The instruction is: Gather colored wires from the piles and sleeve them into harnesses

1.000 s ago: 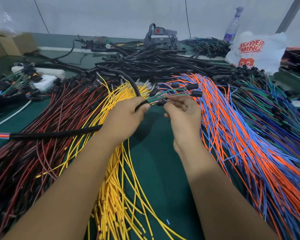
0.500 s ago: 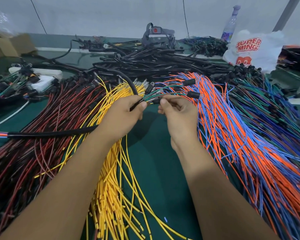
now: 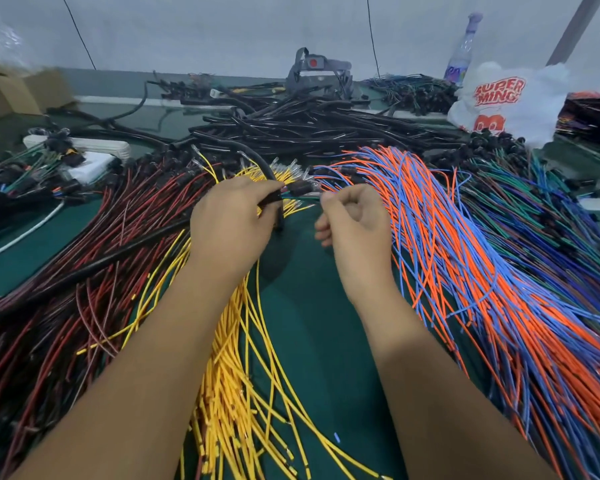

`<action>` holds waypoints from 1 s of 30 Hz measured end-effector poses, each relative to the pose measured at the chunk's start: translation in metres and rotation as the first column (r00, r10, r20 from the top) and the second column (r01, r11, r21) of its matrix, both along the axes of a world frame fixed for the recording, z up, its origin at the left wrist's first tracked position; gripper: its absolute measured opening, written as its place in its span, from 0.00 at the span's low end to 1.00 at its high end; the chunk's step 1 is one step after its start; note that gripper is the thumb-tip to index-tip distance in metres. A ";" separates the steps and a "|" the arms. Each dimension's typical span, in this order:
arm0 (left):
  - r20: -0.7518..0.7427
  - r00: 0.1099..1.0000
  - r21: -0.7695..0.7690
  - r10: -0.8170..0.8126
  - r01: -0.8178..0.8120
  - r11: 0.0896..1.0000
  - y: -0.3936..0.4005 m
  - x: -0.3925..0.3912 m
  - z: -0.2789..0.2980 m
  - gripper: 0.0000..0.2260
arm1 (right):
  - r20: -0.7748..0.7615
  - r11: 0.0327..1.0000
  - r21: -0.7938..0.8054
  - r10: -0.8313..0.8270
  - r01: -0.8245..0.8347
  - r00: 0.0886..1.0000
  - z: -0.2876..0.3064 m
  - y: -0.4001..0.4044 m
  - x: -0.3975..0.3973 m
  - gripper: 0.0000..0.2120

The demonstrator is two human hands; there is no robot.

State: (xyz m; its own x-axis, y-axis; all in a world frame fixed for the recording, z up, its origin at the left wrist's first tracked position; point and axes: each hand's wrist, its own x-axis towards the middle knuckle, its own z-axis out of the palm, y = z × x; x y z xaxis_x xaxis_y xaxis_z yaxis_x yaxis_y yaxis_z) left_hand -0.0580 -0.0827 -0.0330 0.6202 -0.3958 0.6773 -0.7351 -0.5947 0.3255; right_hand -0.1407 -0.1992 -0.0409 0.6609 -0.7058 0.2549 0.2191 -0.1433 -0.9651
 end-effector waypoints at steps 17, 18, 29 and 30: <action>0.018 0.988 -0.056 -0.155 0.156 0.986 -0.001 0.001 -0.004 0.12 | 0.139 0.973 0.152 0.152 -0.173 0.979 -0.002 0.005 0.002 0.04; 0.028 0.985 -0.048 -0.171 0.173 0.984 -0.002 0.000 -0.004 0.12 | 0.156 0.965 0.175 0.167 -0.194 0.973 -0.002 0.007 0.002 0.04; -0.342 0.934 0.402 0.103 0.046 0.914 0.044 0.024 0.049 0.08 | 0.373 0.975 0.215 -0.026 -0.060 0.927 -0.001 0.007 0.004 0.08; -0.435 0.893 0.416 0.116 0.085 0.905 0.054 0.028 0.056 0.11 | 0.392 0.973 0.224 -0.038 -0.055 0.919 -0.001 0.005 0.003 0.08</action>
State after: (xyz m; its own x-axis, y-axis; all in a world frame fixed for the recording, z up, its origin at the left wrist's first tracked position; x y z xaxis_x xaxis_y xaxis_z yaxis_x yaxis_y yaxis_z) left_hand -0.0300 -0.0285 0.0230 0.8198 -0.5627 0.1067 -0.5627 -0.7569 0.3323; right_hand -0.1378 -0.1941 -0.0421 0.5474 -0.7699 0.3280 0.5854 0.0722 -0.8075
